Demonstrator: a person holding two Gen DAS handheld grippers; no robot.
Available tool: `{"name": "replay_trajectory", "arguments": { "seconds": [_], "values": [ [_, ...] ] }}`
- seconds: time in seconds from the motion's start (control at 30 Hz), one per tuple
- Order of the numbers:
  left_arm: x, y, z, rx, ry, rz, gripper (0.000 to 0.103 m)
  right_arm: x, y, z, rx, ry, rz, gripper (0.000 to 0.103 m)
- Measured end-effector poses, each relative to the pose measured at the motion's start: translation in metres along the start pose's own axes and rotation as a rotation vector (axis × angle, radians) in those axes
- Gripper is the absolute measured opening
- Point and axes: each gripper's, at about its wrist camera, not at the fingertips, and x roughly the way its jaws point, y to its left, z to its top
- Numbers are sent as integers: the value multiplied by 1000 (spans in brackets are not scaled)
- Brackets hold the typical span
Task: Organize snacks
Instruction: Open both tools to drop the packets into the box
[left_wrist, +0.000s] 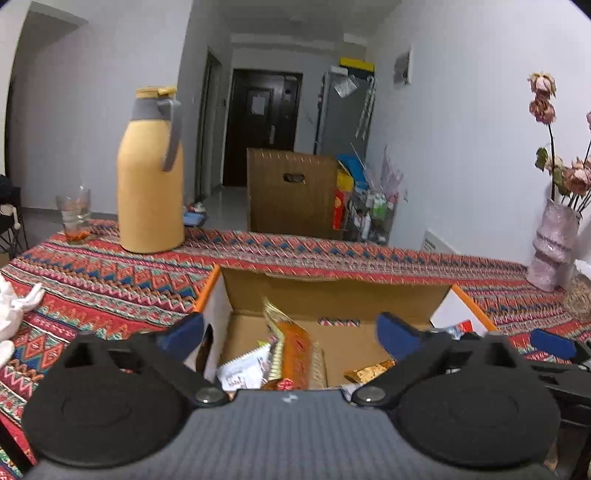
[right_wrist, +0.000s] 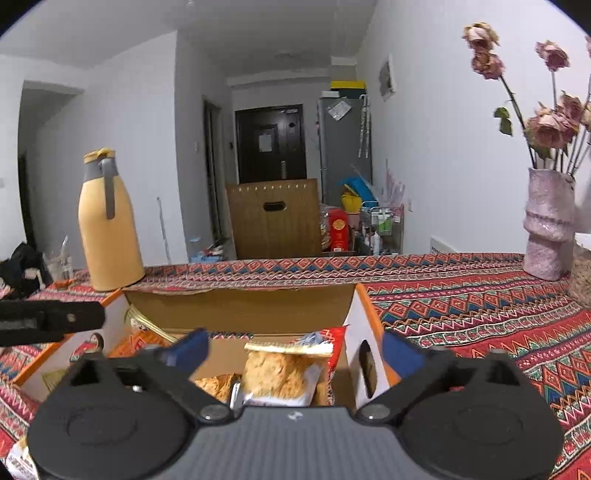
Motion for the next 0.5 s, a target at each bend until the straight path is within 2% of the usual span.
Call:
{"name": "replay_trajectory", "arguments": {
  "seconds": [0.27, 0.5],
  "values": [
    [3, -1, 1, 0, 25, 18, 103, -3, -6, 1, 30, -1, -10, 103],
    [-10, -6, 7, 6, 1, 25, 103, -20, -7, 11, 50, -34, 4, 103]
  ]
}}
